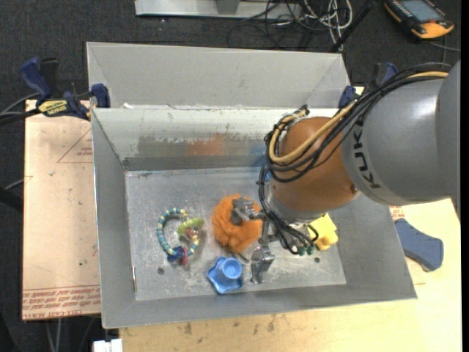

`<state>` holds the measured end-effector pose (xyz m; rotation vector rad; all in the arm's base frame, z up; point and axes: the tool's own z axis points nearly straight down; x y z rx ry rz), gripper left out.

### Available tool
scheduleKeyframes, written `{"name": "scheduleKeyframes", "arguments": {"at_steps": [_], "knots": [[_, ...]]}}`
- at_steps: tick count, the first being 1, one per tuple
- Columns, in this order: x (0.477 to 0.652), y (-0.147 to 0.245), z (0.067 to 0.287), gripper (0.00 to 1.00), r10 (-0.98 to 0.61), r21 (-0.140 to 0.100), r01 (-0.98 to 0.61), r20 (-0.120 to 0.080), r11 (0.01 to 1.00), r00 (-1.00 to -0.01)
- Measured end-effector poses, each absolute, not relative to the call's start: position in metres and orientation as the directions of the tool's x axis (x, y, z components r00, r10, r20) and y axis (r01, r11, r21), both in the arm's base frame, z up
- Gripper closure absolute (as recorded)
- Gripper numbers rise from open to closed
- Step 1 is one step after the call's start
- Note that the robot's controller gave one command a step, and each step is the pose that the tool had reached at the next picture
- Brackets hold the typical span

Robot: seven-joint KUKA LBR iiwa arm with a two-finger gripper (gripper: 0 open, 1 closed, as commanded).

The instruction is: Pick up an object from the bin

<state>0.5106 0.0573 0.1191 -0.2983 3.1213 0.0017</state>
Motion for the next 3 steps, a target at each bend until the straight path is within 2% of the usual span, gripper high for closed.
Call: {"name": "scheduleKeyframes", "arguments": {"at_steps": [1, 2, 3], "knots": [[0.498, 0.098, 0.093, 0.00, -0.316, 0.000, -0.316, -0.004, 0.949, -0.949], [0.494, 0.117, 0.085, 0.00, -0.223, 0.003, -0.223, -0.005, 0.975, -0.975], [0.485, 0.120, 0.075, 1.00, -0.639, -0.006, -0.639, -0.016, 0.769, -0.769]]}}
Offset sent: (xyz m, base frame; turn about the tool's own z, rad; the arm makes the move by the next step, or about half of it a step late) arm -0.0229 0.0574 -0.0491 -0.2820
